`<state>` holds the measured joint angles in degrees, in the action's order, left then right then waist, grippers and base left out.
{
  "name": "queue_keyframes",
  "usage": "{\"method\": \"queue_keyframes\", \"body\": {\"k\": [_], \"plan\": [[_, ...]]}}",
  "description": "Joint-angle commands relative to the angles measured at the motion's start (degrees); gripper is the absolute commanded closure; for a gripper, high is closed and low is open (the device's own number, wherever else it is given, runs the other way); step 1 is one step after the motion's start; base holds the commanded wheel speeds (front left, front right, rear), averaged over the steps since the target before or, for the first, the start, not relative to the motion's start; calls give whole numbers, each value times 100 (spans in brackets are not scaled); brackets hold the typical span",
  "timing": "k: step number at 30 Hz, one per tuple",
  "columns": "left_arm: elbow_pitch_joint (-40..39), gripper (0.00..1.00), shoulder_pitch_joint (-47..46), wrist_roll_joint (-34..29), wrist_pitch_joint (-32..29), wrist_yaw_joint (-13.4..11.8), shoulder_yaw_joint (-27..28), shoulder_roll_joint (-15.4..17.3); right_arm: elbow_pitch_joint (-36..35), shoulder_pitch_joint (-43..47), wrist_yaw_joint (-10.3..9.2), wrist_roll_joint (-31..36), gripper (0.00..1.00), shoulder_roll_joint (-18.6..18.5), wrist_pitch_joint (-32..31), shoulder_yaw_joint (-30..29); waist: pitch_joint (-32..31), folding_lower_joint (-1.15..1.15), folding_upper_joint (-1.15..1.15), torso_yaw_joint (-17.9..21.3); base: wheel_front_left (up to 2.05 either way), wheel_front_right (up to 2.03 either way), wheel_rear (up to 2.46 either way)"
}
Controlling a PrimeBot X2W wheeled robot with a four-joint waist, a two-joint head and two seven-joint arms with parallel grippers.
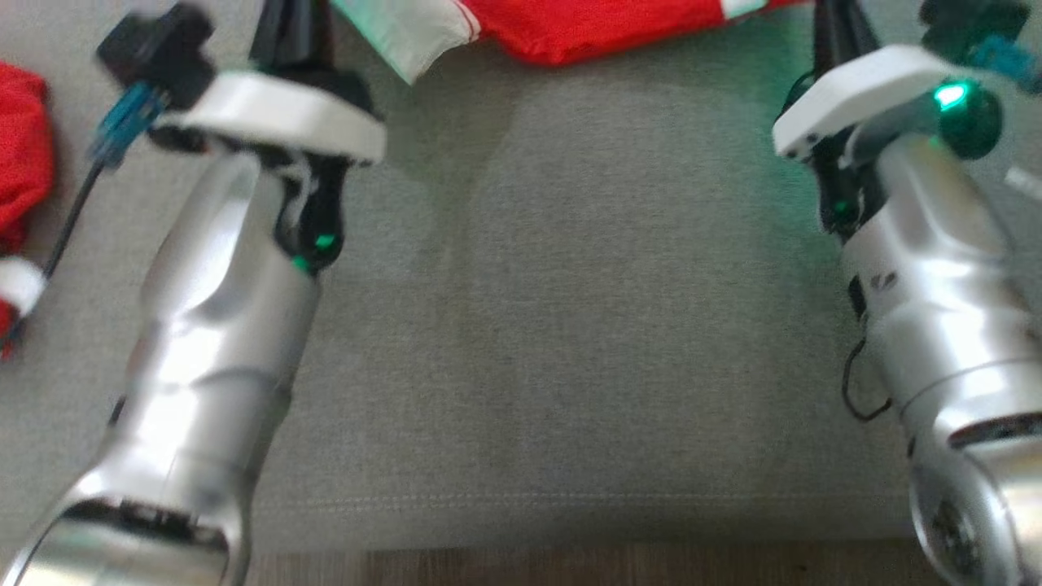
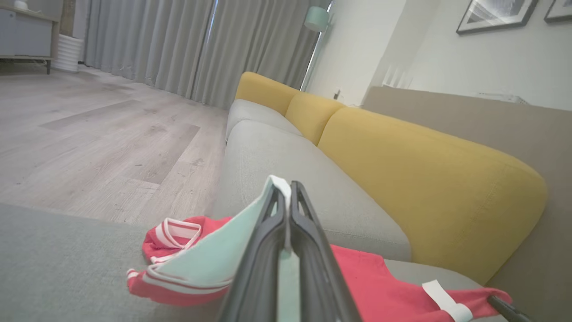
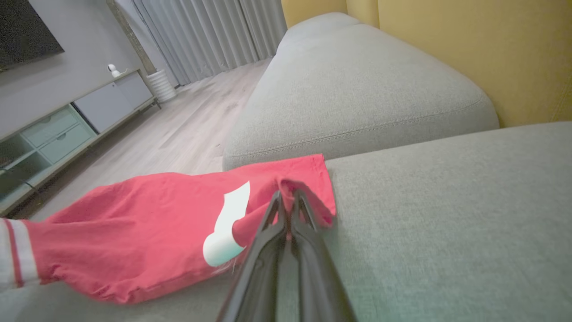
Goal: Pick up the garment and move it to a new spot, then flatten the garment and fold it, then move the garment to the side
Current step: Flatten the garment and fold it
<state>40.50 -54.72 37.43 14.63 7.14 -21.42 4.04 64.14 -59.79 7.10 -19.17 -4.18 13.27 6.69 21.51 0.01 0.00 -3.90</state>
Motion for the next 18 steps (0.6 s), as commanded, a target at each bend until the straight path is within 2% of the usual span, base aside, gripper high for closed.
{"method": "queue_keyframes", "body": {"k": [1, 5, 9, 10, 14, 18], "plan": [[-458, 100, 140, 86, 36, 23, 357, 376, -364, 92, 39, -216, 100, 130, 100, 249, -115, -1, 0, 134, 0, 0, 0], [-1269, 100, 1171, 134, 36, 28, 711, 590, -821, 654, 39, -610, 100, 129, 141, 530, -369, -1, 0, 281, 0, 0, 0], [-2076, 100, 2395, 124, 35, 5, 751, 698, -1340, 1441, 39, -1008, 100, 72, 140, 770, -779, -1, 0, 338, 0, 0, 0], [-2076, 100, 2395, 124, 35, 5, 751, 698, -1340, 1441, 39, -1008, 100, 72, 140, 770, -779, -1, 0, 338, 0, 0, 0], [-3044, 100, 3584, 216, -149, -191, 704, 813, -1952, 2376, 39, -1222, 100, -116, 71, 967, -1213, -1, 0, 343, 0, 0, 0], [-4175, 100, 4689, 299, -510, -516, 684, 1004, -2721, 3369, 39, -1347, 100, -269, -52, 833, -1583, -1, 0, 311, 0, 0, 0]]}}
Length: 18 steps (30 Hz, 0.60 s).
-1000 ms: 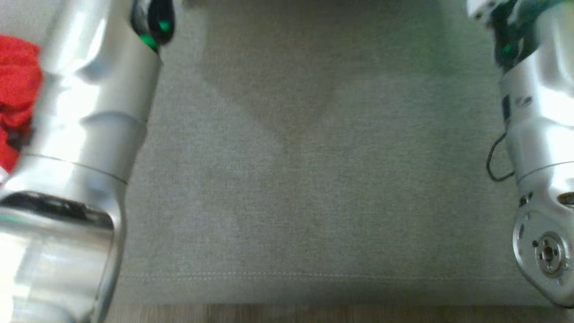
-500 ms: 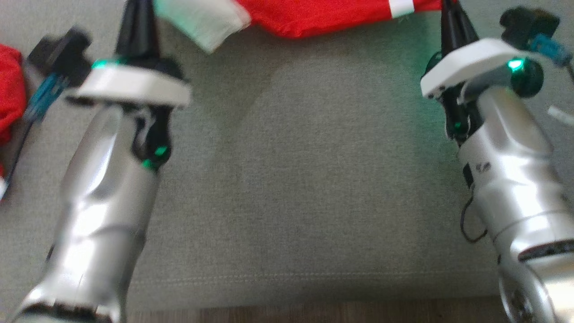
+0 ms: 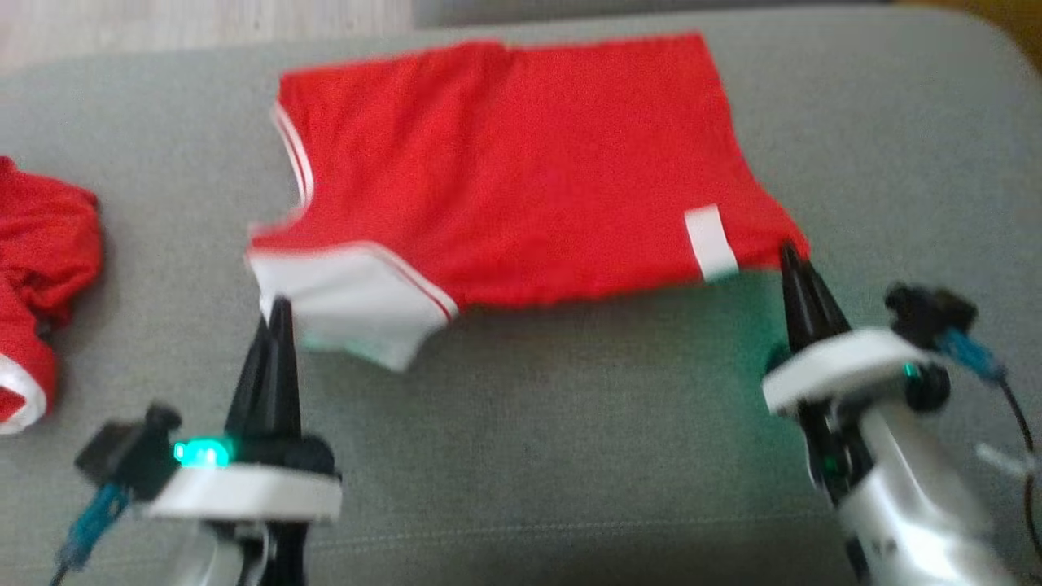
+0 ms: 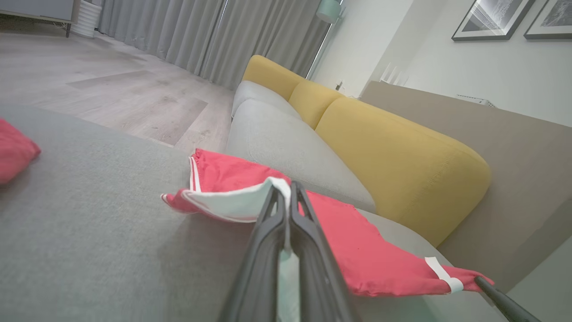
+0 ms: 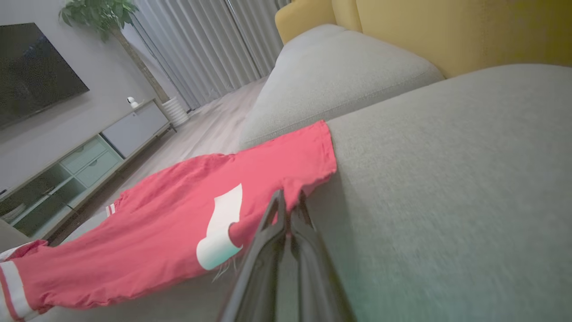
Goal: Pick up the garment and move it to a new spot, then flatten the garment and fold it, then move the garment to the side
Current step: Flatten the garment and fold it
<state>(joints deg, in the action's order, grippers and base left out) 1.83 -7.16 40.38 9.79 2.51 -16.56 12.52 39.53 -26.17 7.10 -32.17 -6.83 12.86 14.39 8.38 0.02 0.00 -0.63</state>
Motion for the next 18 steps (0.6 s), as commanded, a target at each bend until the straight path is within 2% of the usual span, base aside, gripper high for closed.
{"method": "queue_keyframes", "body": {"k": [1, 6, 10, 14, 18], "plan": [[-586, 100, 180, 16, -113, -154, 199, 194, -484, 281, 39, -53, 100, -20, -62, -14, -347, -2, 0, -36, 0, 0, 0], [-1737, 100, 1251, 13, -463, -608, 160, 345, -1819, 1707, 39, 141, 100, 57, -476, -583, -667, -2, 0, -117, 0, 0, 0], [-2325, 100, 1840, -39, -670, -857, 103, 458, -3111, 2760, 39, 386, 100, 248, -1094, -1075, -760, -2, 0, -148, 0, 0, 0], [-2636, 100, 2187, 12, -841, -974, 31, 504, -4235, 3560, 39, 588, 100, 360, -1795, -1388, -728, -2, 0, -134, 0, 0, 0], [-2613, 100, 2227, 67, -895, -991, -29, 467, -4700, 3837, 39, 501, 100, 390, -2210, -1501, -608, -2, 0, -92, 0, 0, 0]]}}
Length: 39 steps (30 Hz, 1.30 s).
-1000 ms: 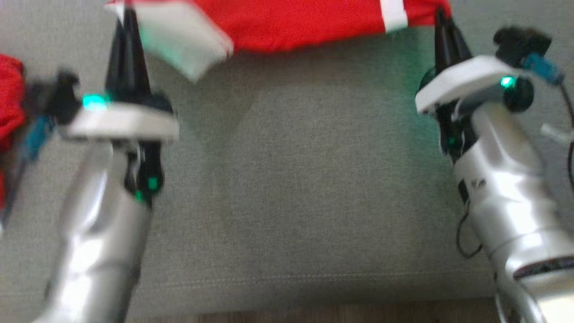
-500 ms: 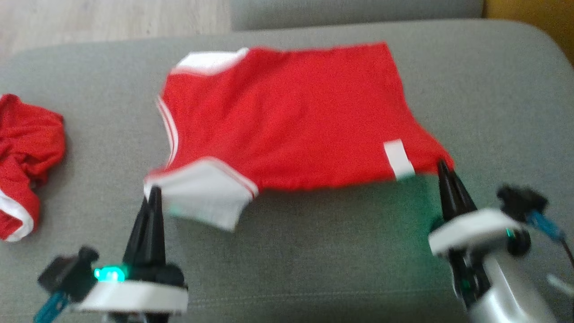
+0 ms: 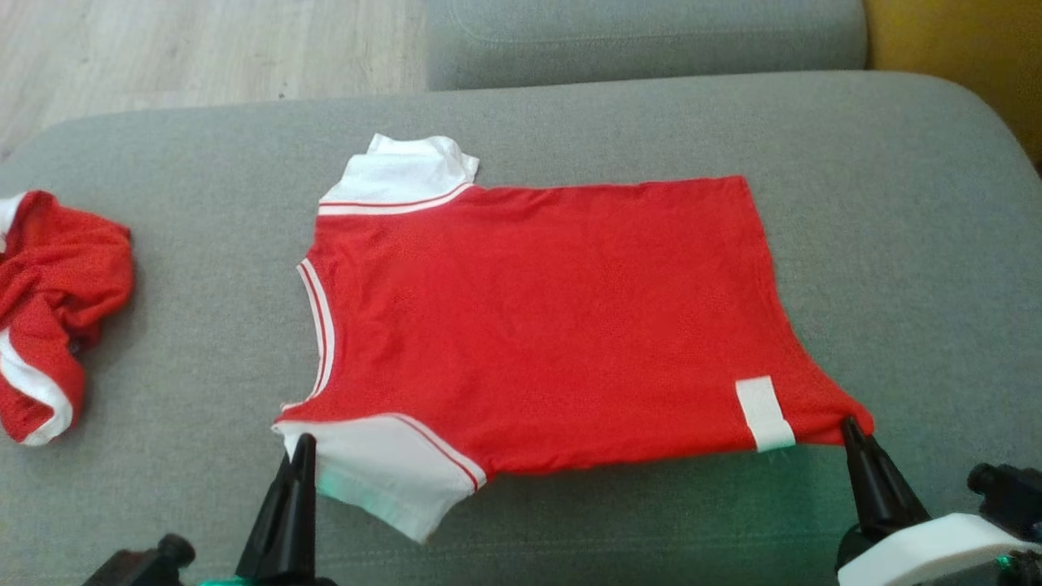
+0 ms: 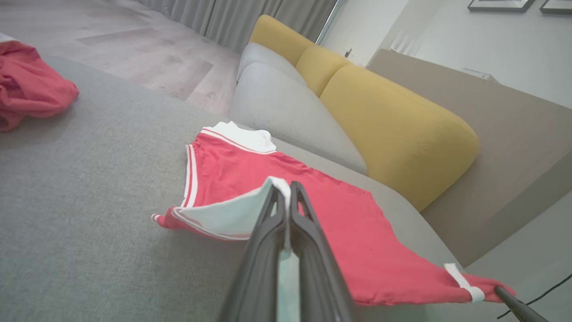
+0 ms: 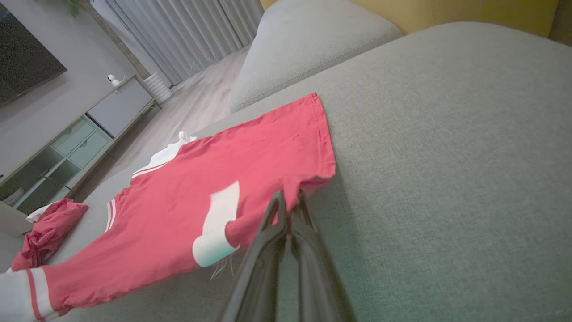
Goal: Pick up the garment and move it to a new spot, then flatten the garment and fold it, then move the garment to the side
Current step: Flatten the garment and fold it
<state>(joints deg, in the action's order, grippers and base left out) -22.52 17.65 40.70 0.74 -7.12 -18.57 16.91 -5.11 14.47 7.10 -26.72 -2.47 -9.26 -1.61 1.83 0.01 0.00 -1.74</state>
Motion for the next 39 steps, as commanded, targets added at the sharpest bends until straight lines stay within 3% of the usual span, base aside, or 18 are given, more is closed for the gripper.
{"method": "queue_keyframes", "body": {"k": [1, 11, 28, 37, 39], "plan": [[-112, 100, -287, 38, -1, -16, 154, 23, -228, -233, 39, -115, 100, -45, -23, 102, 78, -1, 0, 28, 0, 0, 0], [1041, 100, -1247, 105, 66, 240, 130, -137, 914, -1081, 39, -324, 100, -42, -45, 208, 343, -1, 0, 4, 0, 0, 0], [3496, 100, -4047, -348, 392, 660, 0, -478, 2924, -3244, 39, -319, 100, -42, 346, 234, 1027, -1, 0, 31, 0, 0, 0], [4572, 100, -4732, -452, 539, 812, -57, -498, 3822, -4028, 39, -273, 100, -41, 579, 574, 1162, -1, 0, 160, 0, 0, 0], [4689, 100, -4800, -456, 548, 815, -56, -489, 3989, -4191, 39, -228, 57, -41, 618, 615, 1165, -1, 0, 169, 0, 0, 0]]}}
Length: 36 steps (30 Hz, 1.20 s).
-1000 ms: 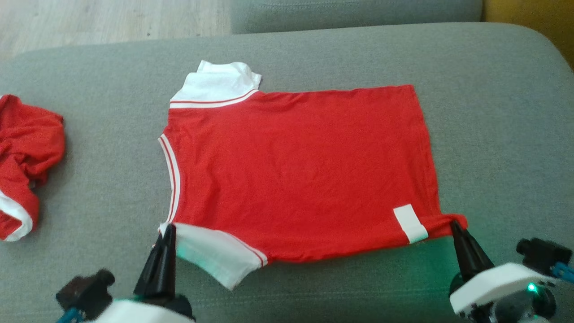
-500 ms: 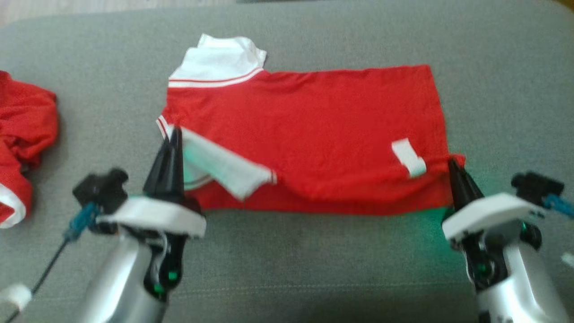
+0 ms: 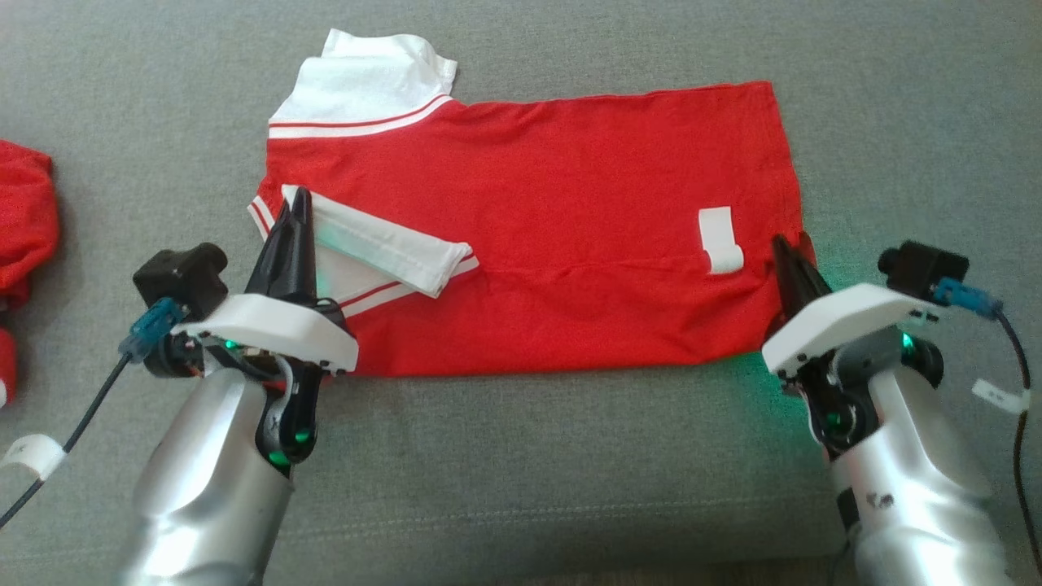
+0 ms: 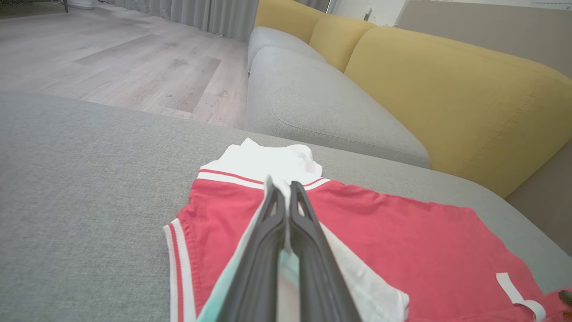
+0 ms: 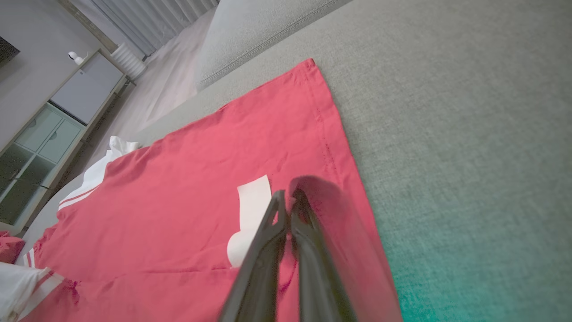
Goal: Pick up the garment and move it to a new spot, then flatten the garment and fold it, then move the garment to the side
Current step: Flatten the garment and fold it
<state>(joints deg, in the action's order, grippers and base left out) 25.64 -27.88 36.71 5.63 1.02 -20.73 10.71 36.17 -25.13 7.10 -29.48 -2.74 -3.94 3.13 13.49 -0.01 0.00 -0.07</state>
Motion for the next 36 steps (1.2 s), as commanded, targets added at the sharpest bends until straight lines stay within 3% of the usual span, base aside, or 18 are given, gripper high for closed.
{"method": "queue_keyframes", "body": {"k": [1, 2, 3, 4, 5, 13, 18, 22, 27, 31, 36], "plan": [[-79, 100, -277, -63, 65, -4, 161, 139, -64, -313, 39, 68, 23, -14, 113, 159, 3, 1, 0, 4, 0, 0, 0], [-40, 73, -300, -64, 72, -8, 163, 143, 4, -393, 39, 80, 0, -14, 169, 157, 6, 1, 0, 4, 0, 0, 0], [-5, 55, -319, -57, 78, -10, 169, 143, 68, -466, 39, 83, 0, -14, 210, 174, 8, 1, 0, 0, 0, 0, 0], [23, 13, -332, -50, 85, -13, 175, 146, 105, -532, 39, 71, 0, -14, 271, 206, 7, 1, 0, -3, 0, 0, 0], [44, 0, -341, -55, 113, -24, 186, 157, 151, -584, 39, 41, 0, -14, 338, 206, 3, 1, 0, -7, 0, 0, 0], [-230, 0, -102, 18, 241, 10, 217, 230, 238, -588, 39, 507, 0, -14, 762, 184, -126, 1, 0, -40, 0, 0, 0], [-870, 0, 582, 99, -196, -71, 108, 457, -244, -53, 39, 1164, 0, -14, 794, -113, -259, 1, 0, -50, 0, 0, 0], [-1445, 0, 1321, 193, -739, -352, 74, 721, -874, 560, 39, 1551, 0, -14, 608, -348, -308, 1, 0, -42, 0, 0, 0], [-1889, 0, 1964, 388, -1106, -764, 217, 839, -1525, 1131, 39, 1535, 0, -14, 325, -421, -289, 1, 0, -14, 0, 0, 0], [-2099, 0, 2291, 652, -1281, -1115, 431, 754, -1996, 1492, 39, 1455, 0, -14, 85, -424, -224, 1, 0, 18, 0, 0, 0], [-2039, 0, 2270, 919, -1265, -1219, 650, 620, -2290, 1623, 39, 1385, 0, -14, -76, -387, -117, 1, 0, 86, 0, 0, 0]]}}
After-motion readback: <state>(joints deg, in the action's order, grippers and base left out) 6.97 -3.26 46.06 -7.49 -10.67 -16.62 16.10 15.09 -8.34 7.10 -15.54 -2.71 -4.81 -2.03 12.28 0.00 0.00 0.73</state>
